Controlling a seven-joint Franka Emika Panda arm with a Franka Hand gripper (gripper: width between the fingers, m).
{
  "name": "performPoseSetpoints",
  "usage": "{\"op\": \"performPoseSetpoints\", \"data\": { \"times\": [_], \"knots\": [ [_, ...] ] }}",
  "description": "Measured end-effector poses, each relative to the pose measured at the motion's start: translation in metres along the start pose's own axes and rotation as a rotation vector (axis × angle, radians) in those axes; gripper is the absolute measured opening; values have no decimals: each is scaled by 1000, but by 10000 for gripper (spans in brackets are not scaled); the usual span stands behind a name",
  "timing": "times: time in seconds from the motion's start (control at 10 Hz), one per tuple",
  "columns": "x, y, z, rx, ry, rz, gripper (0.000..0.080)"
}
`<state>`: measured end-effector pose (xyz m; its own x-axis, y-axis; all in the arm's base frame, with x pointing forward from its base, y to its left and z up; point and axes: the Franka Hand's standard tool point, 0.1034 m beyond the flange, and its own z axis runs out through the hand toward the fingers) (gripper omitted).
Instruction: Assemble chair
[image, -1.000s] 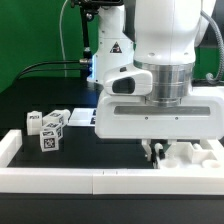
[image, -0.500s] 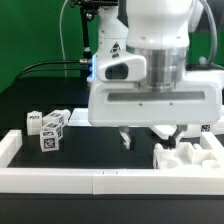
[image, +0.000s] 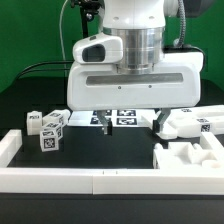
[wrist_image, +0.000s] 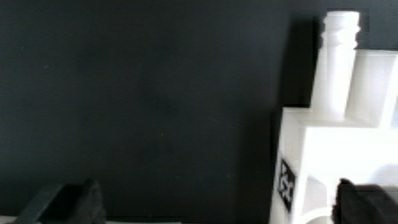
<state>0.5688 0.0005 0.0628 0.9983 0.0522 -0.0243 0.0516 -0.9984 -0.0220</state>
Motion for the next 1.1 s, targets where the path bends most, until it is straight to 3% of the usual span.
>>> {"op": "performPoseSetpoints", "data": {
  "times": [0.2,0.4,0.5,1.0,1.1],
  "knots": [
    [-13,5,7,-3,-7,1,649],
    [-38,25,-6,1,-76,19,649],
    [-36,29,-17,6,-103,61,649],
    [-35,25,-14,5,-104,64,649],
    [-47,34,-10,6,-124,49,649]
  ]
}}
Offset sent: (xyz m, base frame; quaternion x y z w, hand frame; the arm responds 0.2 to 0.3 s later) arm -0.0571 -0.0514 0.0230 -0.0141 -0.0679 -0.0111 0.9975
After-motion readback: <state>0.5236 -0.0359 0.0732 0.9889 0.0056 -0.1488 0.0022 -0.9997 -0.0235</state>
